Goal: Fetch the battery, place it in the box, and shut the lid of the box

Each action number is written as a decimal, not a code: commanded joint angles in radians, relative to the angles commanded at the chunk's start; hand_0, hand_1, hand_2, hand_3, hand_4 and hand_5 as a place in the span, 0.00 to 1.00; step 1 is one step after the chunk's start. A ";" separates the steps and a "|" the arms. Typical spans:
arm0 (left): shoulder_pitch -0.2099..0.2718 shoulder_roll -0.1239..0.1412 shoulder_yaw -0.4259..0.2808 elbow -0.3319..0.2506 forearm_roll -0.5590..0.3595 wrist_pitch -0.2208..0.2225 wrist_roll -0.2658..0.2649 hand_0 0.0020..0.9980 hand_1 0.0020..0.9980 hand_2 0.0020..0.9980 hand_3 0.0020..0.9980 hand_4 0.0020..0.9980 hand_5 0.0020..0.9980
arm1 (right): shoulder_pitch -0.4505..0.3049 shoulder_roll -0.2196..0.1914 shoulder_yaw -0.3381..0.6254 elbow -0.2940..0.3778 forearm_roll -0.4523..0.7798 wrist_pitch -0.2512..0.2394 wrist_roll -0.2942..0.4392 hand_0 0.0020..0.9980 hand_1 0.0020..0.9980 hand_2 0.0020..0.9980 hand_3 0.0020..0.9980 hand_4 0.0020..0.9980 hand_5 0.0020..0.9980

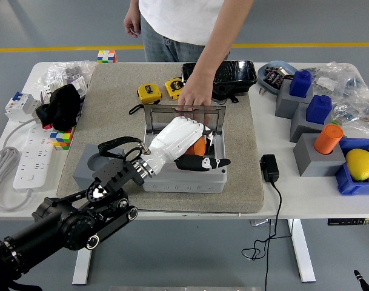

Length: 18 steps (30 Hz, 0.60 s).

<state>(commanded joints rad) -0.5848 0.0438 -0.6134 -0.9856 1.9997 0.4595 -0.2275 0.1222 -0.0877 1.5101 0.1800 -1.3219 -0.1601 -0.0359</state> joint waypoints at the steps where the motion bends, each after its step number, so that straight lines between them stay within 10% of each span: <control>1: 0.000 0.000 0.000 -0.001 0.001 0.000 -0.001 0.19 0.17 0.22 0.24 0.97 1.00 | 0.000 0.000 -0.001 0.000 0.001 0.000 0.000 0.81 0.78 0.78 0.81 1.00 1.00; 6: 0.001 -0.001 0.000 0.000 0.004 -0.009 -0.002 0.19 0.17 0.22 0.24 0.97 1.00 | 0.000 0.000 -0.004 0.000 0.004 0.002 -0.001 0.81 0.78 0.78 0.81 1.00 1.00; 7: 0.002 -0.001 0.000 0.000 0.003 -0.011 -0.003 0.25 0.48 0.39 0.43 0.98 1.00 | 0.000 0.000 -0.005 0.000 0.003 0.003 -0.001 0.81 0.78 0.77 0.81 1.00 1.00; 12: 0.003 -0.001 -0.001 0.002 0.001 -0.020 -0.005 0.25 0.48 0.39 0.43 0.98 1.00 | 0.000 -0.001 -0.004 0.000 0.004 0.004 -0.001 0.81 0.78 0.77 0.81 1.00 1.00; 13: 0.003 -0.001 -0.001 0.002 0.000 -0.021 -0.006 0.58 0.66 0.59 0.58 0.98 1.00 | 0.000 0.000 -0.005 0.000 0.004 0.004 -0.002 0.81 0.78 0.77 0.81 1.00 1.00; 18: 0.003 -0.002 -0.006 0.004 0.002 -0.028 -0.005 0.58 0.66 0.59 0.58 0.98 1.00 | 0.000 0.000 -0.008 0.000 0.008 0.005 -0.001 0.81 0.78 0.77 0.81 1.00 1.00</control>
<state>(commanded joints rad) -0.5819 0.0421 -0.6197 -0.9820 2.0019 0.4316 -0.2328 0.1226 -0.0873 1.5019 0.1800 -1.3142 -0.1554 -0.0365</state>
